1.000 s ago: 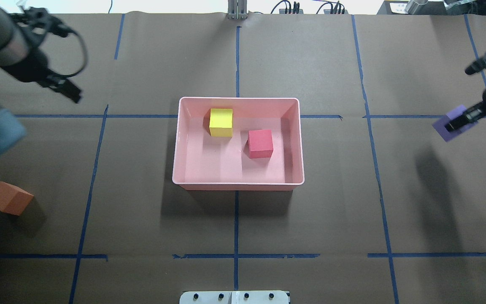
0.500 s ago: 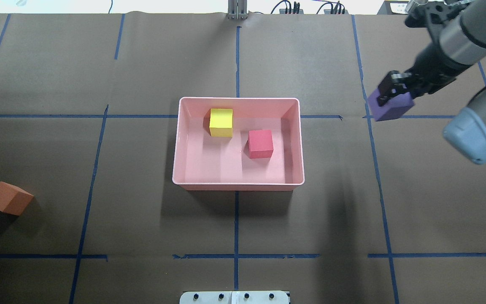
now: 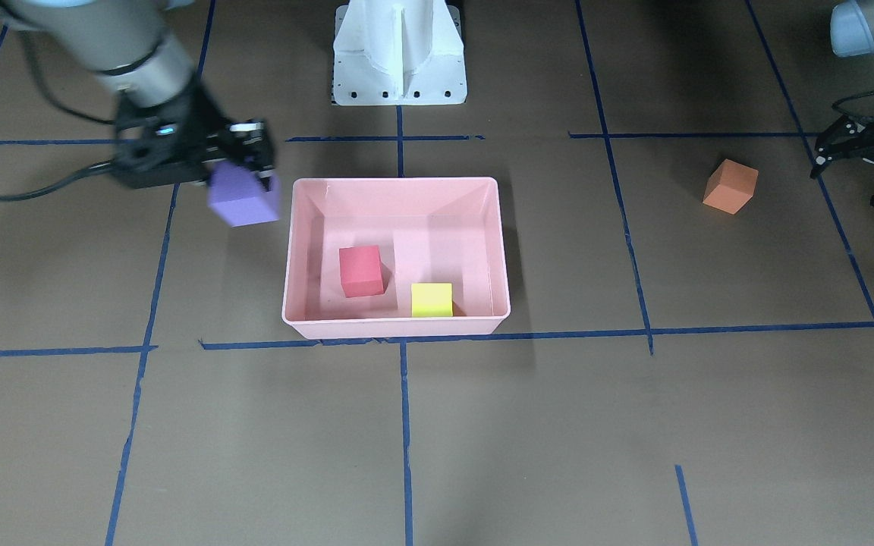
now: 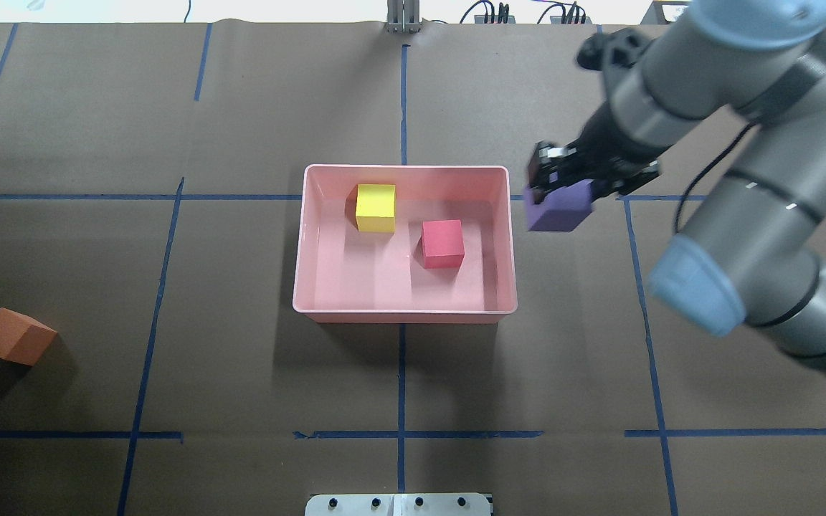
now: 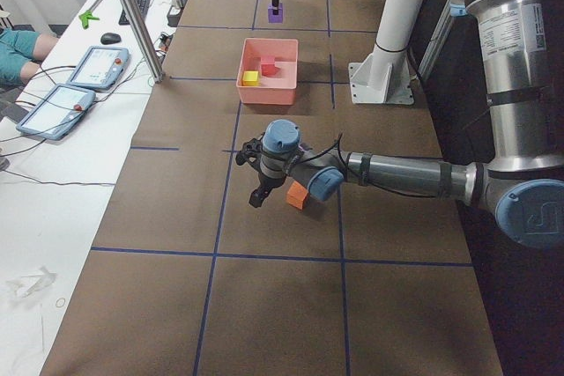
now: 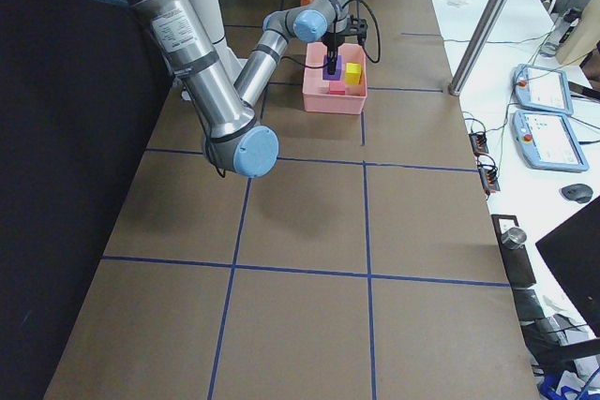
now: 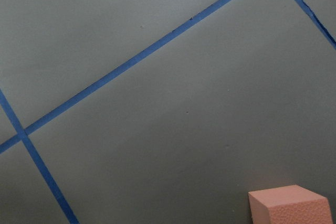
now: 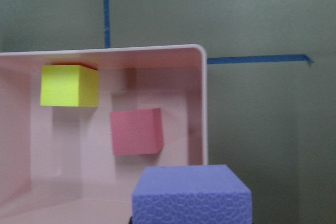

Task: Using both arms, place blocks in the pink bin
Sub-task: 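Carry the purple cube into the pink bin and open the right gripper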

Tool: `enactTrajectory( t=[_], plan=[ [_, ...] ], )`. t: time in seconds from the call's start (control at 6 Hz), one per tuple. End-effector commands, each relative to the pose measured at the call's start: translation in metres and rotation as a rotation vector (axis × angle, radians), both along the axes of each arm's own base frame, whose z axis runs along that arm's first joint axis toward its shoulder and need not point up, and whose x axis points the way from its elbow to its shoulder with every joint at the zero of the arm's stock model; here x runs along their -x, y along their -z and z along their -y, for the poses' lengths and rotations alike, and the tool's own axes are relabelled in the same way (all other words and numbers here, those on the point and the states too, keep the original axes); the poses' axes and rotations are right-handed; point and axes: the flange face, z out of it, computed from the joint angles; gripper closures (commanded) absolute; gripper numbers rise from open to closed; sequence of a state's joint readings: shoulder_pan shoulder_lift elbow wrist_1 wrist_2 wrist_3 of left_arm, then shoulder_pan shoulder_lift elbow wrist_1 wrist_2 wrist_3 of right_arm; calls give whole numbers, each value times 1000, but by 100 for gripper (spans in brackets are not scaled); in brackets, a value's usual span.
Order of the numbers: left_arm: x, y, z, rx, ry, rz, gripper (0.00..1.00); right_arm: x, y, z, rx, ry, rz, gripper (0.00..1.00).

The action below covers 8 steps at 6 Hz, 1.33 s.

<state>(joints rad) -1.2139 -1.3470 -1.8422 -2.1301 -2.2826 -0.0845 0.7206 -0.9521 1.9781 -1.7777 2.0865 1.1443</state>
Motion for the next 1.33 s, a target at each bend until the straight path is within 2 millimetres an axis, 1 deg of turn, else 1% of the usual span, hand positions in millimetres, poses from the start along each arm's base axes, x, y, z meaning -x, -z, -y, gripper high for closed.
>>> enactTrajectory(
  t=[0.0,0.17,0.33,0.5,0.67,0.83,1.0,1.17],
  plan=[
    [-11,12,-1,41,50,-48,0,87,62,-24,59,-77,-26,66],
    [-23,16,-4,51,42,-62,0,130,82,-20,82,-105,-59,65],
    [-33,25,-5,62,40,-75,0,153,74,-28,70,-101,-95,60],
    [-45,35,-9,74,33,-90,0,163,60,-32,55,-97,-124,1],
    [-58,43,-15,71,5,-95,0,161,62,-34,54,-92,-118,0],
    [-67,44,-22,63,-19,-90,0,154,62,-30,27,-71,-118,0],
    [-67,33,-35,31,-14,-72,0,134,48,-27,-10,-57,-117,0],
    [-73,17,-54,5,5,-31,0,98,27,-20,-39,-27,-109,0]
  ],
)
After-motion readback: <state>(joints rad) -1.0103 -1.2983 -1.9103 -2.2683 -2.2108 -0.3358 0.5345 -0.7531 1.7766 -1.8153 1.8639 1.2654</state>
